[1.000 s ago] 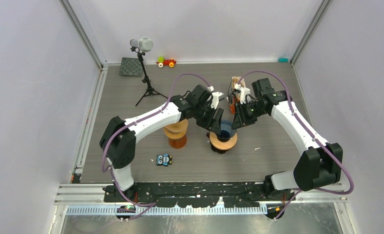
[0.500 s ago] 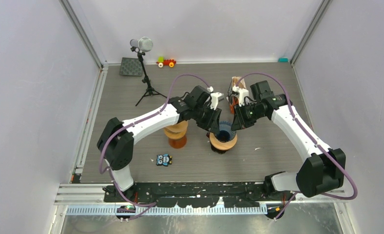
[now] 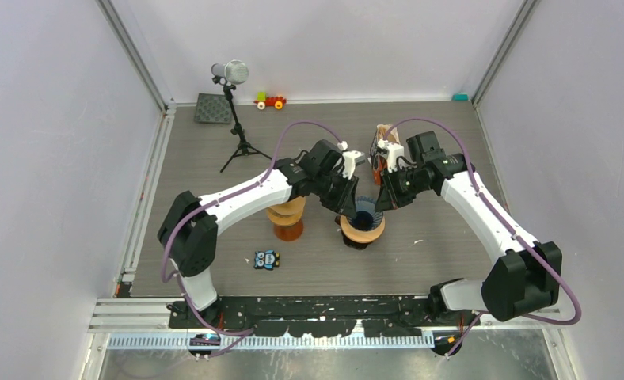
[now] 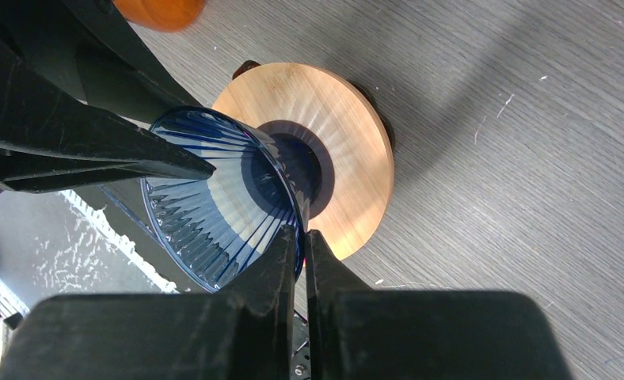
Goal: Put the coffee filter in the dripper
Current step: Place the coffee dripper in the dripper holder.
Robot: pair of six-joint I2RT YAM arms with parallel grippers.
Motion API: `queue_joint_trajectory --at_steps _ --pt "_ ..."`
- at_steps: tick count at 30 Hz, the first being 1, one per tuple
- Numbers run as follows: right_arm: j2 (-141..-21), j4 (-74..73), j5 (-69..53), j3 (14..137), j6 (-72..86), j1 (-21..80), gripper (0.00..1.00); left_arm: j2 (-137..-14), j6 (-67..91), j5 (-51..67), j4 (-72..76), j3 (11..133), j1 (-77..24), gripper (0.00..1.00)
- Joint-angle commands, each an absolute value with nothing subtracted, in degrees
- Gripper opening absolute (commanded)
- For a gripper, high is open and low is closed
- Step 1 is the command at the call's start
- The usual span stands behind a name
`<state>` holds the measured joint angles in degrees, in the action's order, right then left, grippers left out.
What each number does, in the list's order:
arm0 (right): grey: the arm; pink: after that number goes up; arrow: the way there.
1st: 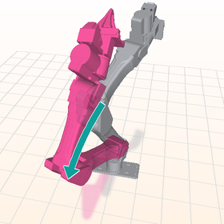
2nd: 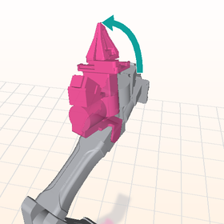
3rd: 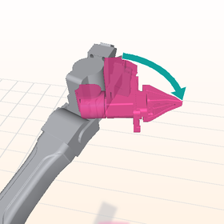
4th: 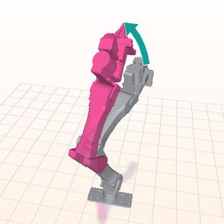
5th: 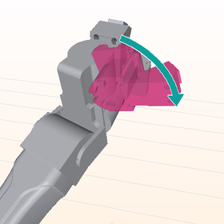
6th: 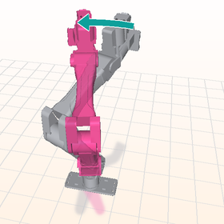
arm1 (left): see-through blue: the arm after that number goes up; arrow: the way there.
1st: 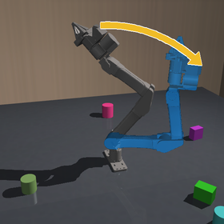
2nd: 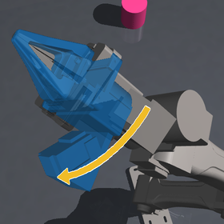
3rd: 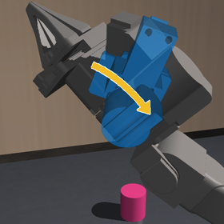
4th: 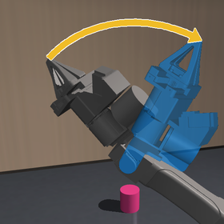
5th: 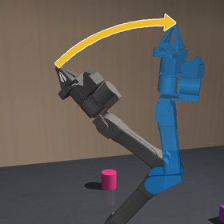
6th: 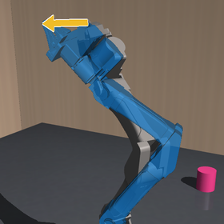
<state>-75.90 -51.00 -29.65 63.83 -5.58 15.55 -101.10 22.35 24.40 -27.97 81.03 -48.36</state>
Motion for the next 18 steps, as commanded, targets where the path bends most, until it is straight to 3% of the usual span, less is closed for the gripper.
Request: queue_joint_trajectory --at_steps 1,6,18 --pt "-75.59 -49.76 -27.70 63.08 -6.64 16.05 0.01 -100.49 21.10 25.40 -26.94 81.32 -48.34 0.11" --pt "-76.95 -50.01 -26.80 63.73 -6.54 16.28 0.01 -101.39 21.34 25.54 -27.95 81.96 -48.34 0.01" --pt "-79.44 -50.06 -24.61 64.42 -6.78 16.92 0.01 -103.63 22.50 25.57 -31.32 83.89 -48.38 0.00"
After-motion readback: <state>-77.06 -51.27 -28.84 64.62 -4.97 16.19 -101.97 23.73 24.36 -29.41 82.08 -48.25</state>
